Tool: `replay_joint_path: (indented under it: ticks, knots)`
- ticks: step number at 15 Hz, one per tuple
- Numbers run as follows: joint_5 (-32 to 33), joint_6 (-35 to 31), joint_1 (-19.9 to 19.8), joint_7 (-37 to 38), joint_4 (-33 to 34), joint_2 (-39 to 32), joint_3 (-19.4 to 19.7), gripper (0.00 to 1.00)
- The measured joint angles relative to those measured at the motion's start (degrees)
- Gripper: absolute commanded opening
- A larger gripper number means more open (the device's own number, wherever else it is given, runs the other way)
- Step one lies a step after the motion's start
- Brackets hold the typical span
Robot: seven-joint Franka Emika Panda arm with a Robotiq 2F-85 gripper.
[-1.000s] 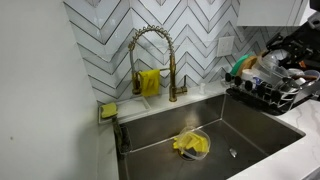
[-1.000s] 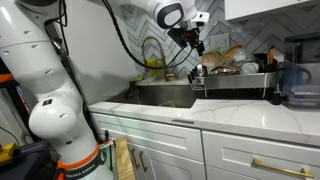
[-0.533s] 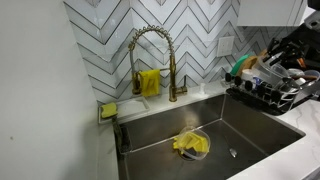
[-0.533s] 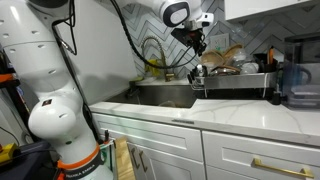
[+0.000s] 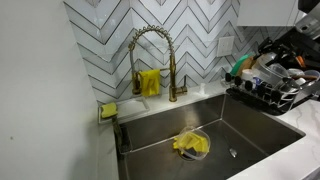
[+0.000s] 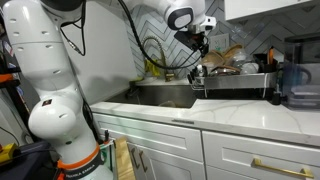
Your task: Put the transparent lunch box upside down on the dish rack
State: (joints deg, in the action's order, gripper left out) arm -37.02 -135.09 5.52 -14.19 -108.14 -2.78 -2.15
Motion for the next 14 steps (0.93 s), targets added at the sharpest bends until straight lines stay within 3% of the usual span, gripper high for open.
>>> replay_joint_path:
  ticks: [5,14]
  knots:
    - [0.01,0.00,-0.52,-2.84,0.76,-1.61,-0.30,0.03]
    - [2.54,1.40,-0.32,-3.33,2.52,0.82,-2.79,0.02]
